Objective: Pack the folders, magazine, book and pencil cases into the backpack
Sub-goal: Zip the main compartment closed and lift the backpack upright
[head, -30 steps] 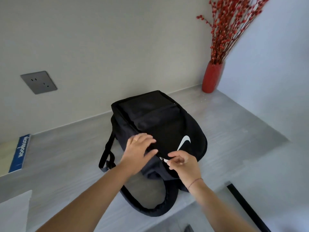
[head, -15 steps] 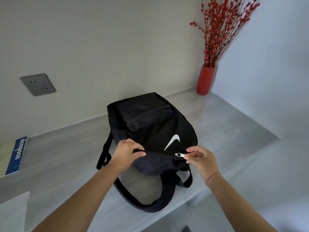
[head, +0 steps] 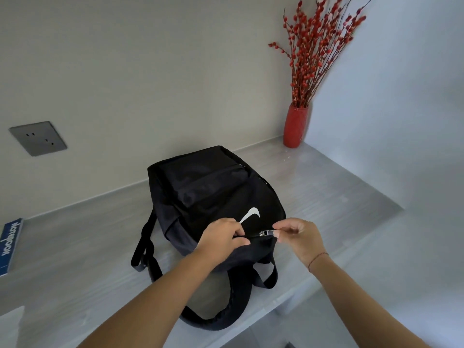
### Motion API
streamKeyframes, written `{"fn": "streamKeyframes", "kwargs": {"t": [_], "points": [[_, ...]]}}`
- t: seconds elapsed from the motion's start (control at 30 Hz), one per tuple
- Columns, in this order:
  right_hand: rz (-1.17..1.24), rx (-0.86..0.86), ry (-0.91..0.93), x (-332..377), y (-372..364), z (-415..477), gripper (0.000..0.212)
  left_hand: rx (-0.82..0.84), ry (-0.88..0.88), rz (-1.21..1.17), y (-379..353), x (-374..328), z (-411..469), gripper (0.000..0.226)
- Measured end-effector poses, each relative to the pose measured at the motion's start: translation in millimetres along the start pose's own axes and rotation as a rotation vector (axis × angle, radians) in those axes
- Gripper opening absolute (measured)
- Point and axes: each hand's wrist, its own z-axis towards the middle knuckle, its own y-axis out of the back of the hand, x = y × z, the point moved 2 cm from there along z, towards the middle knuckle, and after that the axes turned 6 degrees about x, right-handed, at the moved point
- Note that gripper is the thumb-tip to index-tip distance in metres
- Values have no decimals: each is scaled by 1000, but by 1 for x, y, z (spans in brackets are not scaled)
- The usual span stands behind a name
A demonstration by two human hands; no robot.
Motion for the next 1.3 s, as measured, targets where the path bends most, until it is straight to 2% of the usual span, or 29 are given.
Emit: {"fn": "streamKeyframes", "kwargs": {"t": [0.17, 0.23, 0.33, 0.47, 0.6, 0.8, 0.97, 1.13, 1.3], "points": [[-3, 10, -4, -1, 23, 22, 11, 74, 93, -13, 8, 12, 4, 23], [7, 30, -7, -1, 28, 31, 12, 115, 90, 7, 2, -1, 15, 34], [21, 98, -7, -2, 31, 46, 12, 89, 76, 59, -10, -31, 36, 45], [-8, 206, 8, -9, 43, 67, 11, 48, 153, 73, -22, -60, 64, 28], [0, 238, 46, -16, 75, 97, 15, 58, 248, -27, -14, -53, 61, 16], [-43, 394, 123, -12, 76, 135, 21, 60, 352, -33, -12, -52, 47, 17], [-40, 484, 169, -9, 75, 154, 21, 6, 385, 44, -22, -82, 80, 40], [-40, 538, 164, -15, 82, 164, 19, -53, 451, 35, -31, -98, 104, 19], [-28, 520, 123, -25, 91, 190, 17, 19, 476, -61, -24, -97, 83, 13]]}}
